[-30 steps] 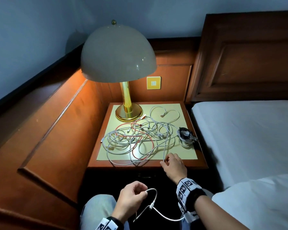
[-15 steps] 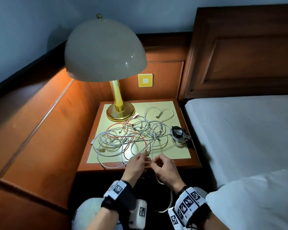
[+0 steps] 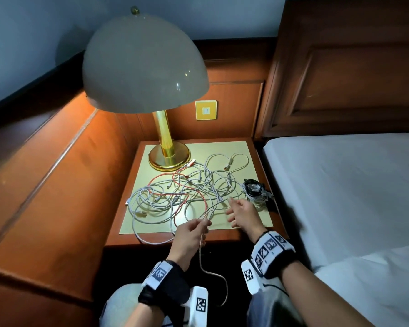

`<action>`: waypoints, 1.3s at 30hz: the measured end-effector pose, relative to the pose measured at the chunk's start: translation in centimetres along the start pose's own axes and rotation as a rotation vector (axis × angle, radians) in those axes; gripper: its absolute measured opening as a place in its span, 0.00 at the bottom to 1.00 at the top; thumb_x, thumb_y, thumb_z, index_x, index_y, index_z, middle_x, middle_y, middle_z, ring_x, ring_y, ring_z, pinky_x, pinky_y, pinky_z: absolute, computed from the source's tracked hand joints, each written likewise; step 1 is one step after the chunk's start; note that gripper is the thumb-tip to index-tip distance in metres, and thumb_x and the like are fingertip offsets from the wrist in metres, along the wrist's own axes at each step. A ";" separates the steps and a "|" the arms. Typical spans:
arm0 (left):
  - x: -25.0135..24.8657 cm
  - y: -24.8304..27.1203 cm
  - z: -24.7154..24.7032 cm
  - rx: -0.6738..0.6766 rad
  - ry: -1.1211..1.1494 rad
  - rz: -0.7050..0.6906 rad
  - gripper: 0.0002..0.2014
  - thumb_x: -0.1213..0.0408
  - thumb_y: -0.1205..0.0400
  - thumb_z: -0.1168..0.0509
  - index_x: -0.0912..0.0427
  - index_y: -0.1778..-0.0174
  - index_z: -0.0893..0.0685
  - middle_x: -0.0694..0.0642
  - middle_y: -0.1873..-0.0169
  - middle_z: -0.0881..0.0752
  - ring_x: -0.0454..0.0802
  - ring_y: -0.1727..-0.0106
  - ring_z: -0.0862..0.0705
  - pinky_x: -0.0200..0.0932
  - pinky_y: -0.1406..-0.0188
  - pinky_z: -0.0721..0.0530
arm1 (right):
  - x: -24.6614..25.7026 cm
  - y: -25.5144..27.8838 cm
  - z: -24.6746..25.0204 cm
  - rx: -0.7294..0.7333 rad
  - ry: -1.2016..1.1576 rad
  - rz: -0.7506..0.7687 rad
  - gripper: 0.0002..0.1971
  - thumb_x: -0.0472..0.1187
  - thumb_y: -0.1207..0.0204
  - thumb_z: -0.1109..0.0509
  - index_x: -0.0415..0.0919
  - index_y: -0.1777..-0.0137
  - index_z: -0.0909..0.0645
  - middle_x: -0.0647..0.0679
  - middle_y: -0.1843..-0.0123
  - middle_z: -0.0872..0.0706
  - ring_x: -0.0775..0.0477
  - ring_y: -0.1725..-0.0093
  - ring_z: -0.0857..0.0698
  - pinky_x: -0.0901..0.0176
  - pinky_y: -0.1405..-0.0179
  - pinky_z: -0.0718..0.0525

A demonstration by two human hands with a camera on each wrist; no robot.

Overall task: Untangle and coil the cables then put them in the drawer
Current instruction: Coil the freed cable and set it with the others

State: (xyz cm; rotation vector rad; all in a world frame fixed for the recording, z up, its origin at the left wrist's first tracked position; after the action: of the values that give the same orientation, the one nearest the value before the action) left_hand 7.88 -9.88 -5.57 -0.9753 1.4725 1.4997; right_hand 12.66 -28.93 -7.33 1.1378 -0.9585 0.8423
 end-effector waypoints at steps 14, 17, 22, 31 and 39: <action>0.3 2.5 0.5 0.178 -0.017 -0.046 0.04 0.67 0.21 0.31 0.62 0.58 0.11 0.49 0.70 0.19 0.43 0.68 0.24 0.36 0.64 0.22 | -0.4 -5.8 -2.8 -0.066 0.161 -0.009 0.14 0.46 0.14 0.34 0.39 0.61 0.22 0.40 0.64 0.12 0.42 0.69 0.14 0.42 0.63 0.10; 1.4 3.2 0.4 0.244 -0.086 -0.003 0.04 0.63 0.30 0.33 0.54 0.65 0.12 0.50 0.72 0.19 0.45 0.69 0.24 0.39 0.65 0.23 | -0.5 -6.2 -3.0 -0.077 0.157 -0.009 0.15 0.45 0.15 0.34 0.36 0.60 0.21 0.35 0.61 0.11 0.41 0.68 0.14 0.43 0.62 0.10; 3.4 3.6 -0.5 0.458 -0.354 0.122 0.03 0.57 0.26 0.30 0.48 0.61 0.12 0.47 0.67 0.15 0.44 0.64 0.20 0.37 0.67 0.22 | -1.0 -6.6 -2.8 -0.076 0.145 0.001 0.16 0.47 0.16 0.32 0.33 0.58 0.19 0.39 0.60 0.09 0.34 0.60 0.09 0.38 0.58 0.08; 2.8 -1.7 -2.9 0.300 -0.070 0.180 0.18 0.55 0.15 0.30 0.51 0.30 0.19 0.55 0.39 0.11 0.43 0.51 0.12 0.39 0.57 0.17 | -1.9 -6.5 -2.8 -0.036 0.008 0.012 0.13 0.43 0.15 0.31 0.39 0.62 0.20 0.38 0.63 0.10 0.47 0.71 0.12 0.57 0.72 0.20; 1.7 -6.1 -6.1 0.118 0.117 0.213 0.05 0.67 0.14 0.33 0.64 0.47 0.15 0.61 0.58 0.12 0.49 0.70 0.15 0.38 0.78 0.22 | -2.4 -6.5 -2.6 -0.034 -0.049 -0.008 0.12 0.41 0.17 0.28 0.37 0.63 0.17 0.48 0.69 0.11 0.47 0.68 0.14 0.49 0.63 0.13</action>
State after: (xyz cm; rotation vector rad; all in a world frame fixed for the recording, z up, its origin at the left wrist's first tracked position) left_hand 12.77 -15.88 -9.61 -0.8695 1.7756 1.5048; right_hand 18.17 -28.01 -12.10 1.1373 -1.0048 0.7918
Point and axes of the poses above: each hand's wrist, its own y-axis away from the middle knuckle, its own z-axis out of the back of the hand, x = y × z, the point moved 6 cm from there along -y, towards the middle knuckle
